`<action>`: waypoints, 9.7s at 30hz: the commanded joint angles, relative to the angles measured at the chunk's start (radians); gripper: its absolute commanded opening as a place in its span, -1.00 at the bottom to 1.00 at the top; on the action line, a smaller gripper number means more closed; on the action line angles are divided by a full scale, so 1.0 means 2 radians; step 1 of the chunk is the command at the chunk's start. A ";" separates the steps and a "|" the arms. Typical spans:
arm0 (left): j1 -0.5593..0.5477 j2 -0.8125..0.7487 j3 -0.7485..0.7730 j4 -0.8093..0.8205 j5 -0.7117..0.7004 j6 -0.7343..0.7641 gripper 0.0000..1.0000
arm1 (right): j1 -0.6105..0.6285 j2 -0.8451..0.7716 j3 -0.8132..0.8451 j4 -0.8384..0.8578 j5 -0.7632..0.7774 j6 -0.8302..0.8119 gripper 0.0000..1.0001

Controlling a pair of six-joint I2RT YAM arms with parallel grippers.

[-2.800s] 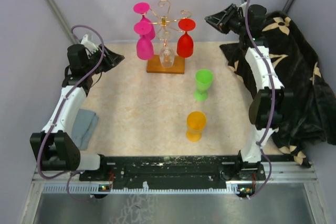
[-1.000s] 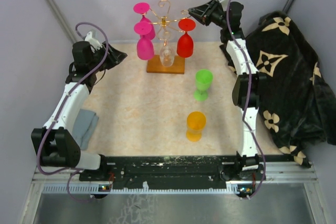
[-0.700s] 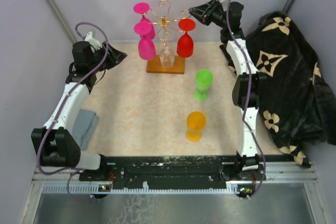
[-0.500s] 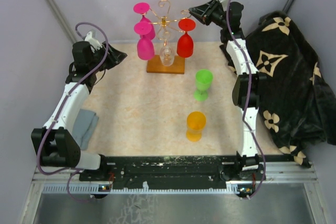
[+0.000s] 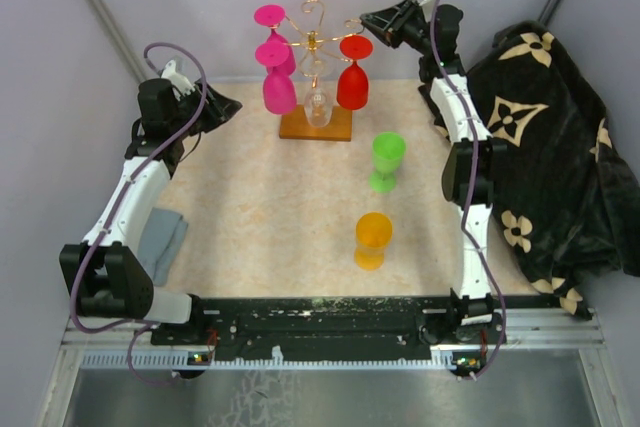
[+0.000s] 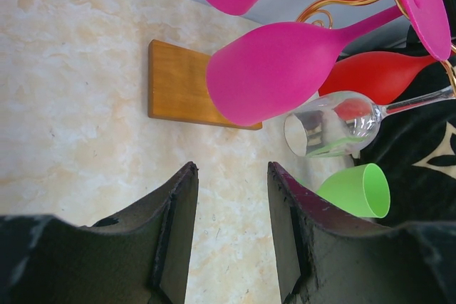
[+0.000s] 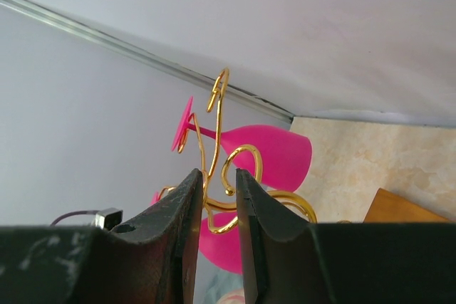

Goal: Place the wine glass upside down on the wine glass rack
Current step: Move the wine rack to the center of the board.

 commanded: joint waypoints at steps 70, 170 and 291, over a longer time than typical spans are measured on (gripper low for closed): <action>-0.003 0.011 0.018 0.003 0.000 -0.006 -0.01 | 0.026 -0.010 0.030 -0.077 0.055 0.053 -1.00; 0.014 0.000 -0.016 0.017 -0.007 -0.007 0.07 | -0.045 -0.103 -0.098 -0.070 0.071 -0.013 -0.33; -0.023 0.521 0.214 0.232 0.072 -0.215 -0.85 | 0.003 0.257 0.039 0.061 0.008 -0.074 -0.99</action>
